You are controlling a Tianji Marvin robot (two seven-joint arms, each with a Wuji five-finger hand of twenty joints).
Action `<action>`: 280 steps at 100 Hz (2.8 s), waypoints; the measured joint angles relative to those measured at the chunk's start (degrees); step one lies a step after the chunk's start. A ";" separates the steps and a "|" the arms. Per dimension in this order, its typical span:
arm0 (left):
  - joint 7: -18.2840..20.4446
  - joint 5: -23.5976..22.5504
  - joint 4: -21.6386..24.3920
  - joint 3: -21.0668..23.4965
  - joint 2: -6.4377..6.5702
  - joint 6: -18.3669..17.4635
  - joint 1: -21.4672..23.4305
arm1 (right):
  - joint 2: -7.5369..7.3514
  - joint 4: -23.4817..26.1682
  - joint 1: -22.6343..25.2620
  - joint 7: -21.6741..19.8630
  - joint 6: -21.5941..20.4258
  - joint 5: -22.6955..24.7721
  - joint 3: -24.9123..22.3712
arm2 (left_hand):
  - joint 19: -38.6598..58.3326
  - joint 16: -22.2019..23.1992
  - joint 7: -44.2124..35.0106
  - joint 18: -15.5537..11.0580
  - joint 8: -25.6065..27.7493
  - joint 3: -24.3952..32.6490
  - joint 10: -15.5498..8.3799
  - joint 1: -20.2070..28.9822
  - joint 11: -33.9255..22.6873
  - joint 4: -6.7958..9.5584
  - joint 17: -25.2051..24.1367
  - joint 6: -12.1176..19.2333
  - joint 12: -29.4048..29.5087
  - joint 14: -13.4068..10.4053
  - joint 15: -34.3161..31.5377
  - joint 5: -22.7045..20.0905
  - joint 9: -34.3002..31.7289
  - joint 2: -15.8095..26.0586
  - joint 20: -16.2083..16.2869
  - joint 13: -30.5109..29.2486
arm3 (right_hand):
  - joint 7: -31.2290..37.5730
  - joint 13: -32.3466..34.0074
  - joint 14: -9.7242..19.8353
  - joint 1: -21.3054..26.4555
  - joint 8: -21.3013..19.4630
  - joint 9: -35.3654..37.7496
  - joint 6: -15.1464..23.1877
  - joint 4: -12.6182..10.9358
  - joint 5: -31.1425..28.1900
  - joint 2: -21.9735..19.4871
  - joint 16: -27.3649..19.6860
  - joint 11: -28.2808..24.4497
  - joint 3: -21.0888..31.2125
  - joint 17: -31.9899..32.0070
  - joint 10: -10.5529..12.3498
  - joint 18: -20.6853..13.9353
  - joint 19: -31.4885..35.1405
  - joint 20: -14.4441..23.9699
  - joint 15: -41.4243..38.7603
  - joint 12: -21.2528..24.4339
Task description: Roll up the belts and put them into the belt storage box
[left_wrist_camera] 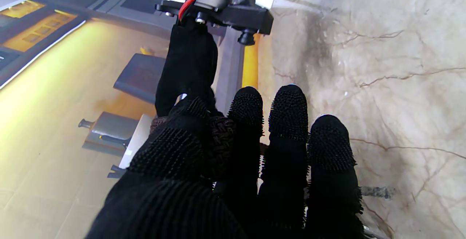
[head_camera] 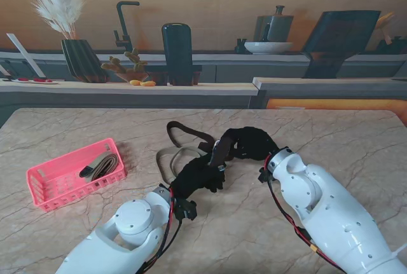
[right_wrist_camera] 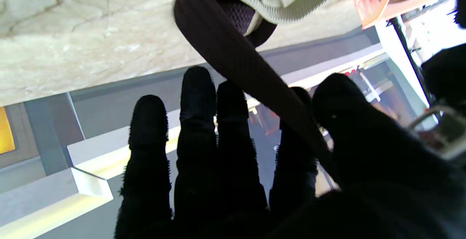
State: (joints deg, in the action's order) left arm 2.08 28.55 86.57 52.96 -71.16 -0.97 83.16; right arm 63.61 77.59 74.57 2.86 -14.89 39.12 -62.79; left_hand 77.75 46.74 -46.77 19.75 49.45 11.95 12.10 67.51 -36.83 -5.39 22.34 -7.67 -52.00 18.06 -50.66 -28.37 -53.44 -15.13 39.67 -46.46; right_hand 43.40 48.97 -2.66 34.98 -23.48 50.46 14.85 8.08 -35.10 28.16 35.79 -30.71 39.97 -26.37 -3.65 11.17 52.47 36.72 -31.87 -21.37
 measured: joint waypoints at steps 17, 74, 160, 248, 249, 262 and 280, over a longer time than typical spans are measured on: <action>-4.10 -1.01 0.42 -0.30 -1.05 -0.22 0.37 | -1.30 1.93 0.99 -5.47 -1.60 1.16 -1.85 | -0.81 0.00 0.00 -0.07 0.01 -0.65 -0.39 0.48 0.24 -0.07 -0.26 1.28 0.00 -0.04 0.56 0.00 0.55 0.48 -0.13 0.56 | -13.21 -9.11 -0.64 -7.44 -5.08 -14.66 -6.76 -0.19 13.21 4.29 -2.99 4.62 3.97 5.25 -1.66 0.01 -5.50 0.01 6.63 0.27; -9.15 -2.23 0.50 -0.72 -2.52 -0.63 0.46 | -0.15 5.24 5.39 5.26 4.24 0.98 -3.50 | -1.02 0.00 -0.72 -0.54 0.04 -1.14 -0.50 1.04 0.25 -0.10 -0.87 2.87 0.00 -0.61 0.59 0.01 0.63 0.48 -0.64 0.60 | -15.78 -11.34 -3.57 -15.23 -6.84 -16.01 -12.16 -0.72 9.64 -2.15 -4.22 2.28 -4.47 6.58 -5.28 1.46 -7.46 2.52 6.47 0.72; -11.09 -4.30 -0.14 -1.33 -3.19 -0.01 -0.01 | 0.26 6.70 7.11 -1.39 -2.97 -12.28 -2.08 | -1.03 0.00 -4.29 -0.77 0.15 -1.19 -0.66 1.21 0.37 -0.13 -1.38 5.82 0.11 -0.69 0.59 1.24 1.90 1.04 -0.65 1.24 | -13.32 -5.71 -2.74 -4.82 -6.76 -7.16 -13.09 -0.55 3.58 -7.46 -4.24 2.98 -7.64 2.90 -3.49 1.81 -7.45 2.51 6.73 0.72; -5.72 -5.50 -1.04 -1.12 -2.06 2.27 -1.39 | 2.09 7.93 7.87 -3.09 4.20 -25.34 -1.08 | -1.03 0.00 -5.76 -0.77 0.04 -1.07 -0.66 1.71 0.37 0.19 -1.48 7.13 0.12 -0.69 0.59 1.43 1.88 1.86 -0.65 1.24 | -5.87 -5.49 -1.68 -0.39 -2.01 -3.36 -9.92 0.58 0.67 0.99 0.08 -0.28 -0.53 3.20 -2.01 1.88 -4.93 2.52 0.31 -0.77; -5.63 -5.50 -1.05 -1.12 -2.05 2.29 -1.40 | 2.07 7.94 7.87 -3.16 4.14 -25.34 -1.09 | -1.03 0.00 -5.76 -0.77 0.04 -1.06 -0.66 1.71 0.37 0.19 -1.49 7.14 0.12 -0.69 0.59 1.40 1.88 1.86 -0.65 1.24 | -6.15 -5.49 -1.68 -0.71 -2.17 -3.68 -9.99 0.56 0.67 0.95 0.08 -0.06 -0.07 3.21 -2.04 1.88 -4.93 2.52 0.31 -0.77; -4.97 -5.67 -1.26 -1.23 -1.94 2.53 -1.69 | 1.77 8.30 7.93 -3.69 3.35 -25.07 -1.19 | -1.04 0.00 -5.76 -0.77 0.04 -1.06 -0.66 1.72 0.37 0.19 -1.49 7.53 0.12 -0.69 0.59 1.18 1.88 1.85 -0.65 1.24 | -6.72 -5.49 -1.68 0.11 -2.67 -4.18 -10.70 -0.58 1.15 -0.22 0.08 -0.06 -1.24 3.54 -2.11 1.88 -4.93 2.53 0.31 -0.76; -5.79 -5.97 -1.28 -1.33 -2.00 2.55 -1.72 | 1.70 9.01 8.18 -3.73 3.40 -25.63 -1.37 | -1.05 0.00 -5.76 -0.77 -0.02 -1.06 -0.66 1.72 0.37 0.20 -1.50 7.82 0.11 -0.69 0.59 -0.11 1.88 1.83 -0.65 1.24 | 0.17 -2.72 -1.69 6.67 5.31 0.76 -10.76 -0.41 0.92 -3.05 0.08 0.14 -8.22 2.03 -2.19 1.88 -4.93 2.55 -0.63 -0.56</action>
State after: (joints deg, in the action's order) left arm -3.71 22.57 85.29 51.63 -73.17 1.58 81.44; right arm 65.31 86.59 82.75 -0.87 -11.49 13.48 -64.16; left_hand 76.71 46.74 -52.53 18.98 49.42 10.89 11.44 69.24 -36.46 -5.20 20.84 0.15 -51.88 17.37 -50.06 -28.48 -51.56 -13.30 39.01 -45.23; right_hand 43.57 46.24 -4.35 41.65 -18.17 51.22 4.09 7.67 -34.18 25.11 35.87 -30.57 31.76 -24.34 -5.84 13.04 47.54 39.28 -32.51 -21.93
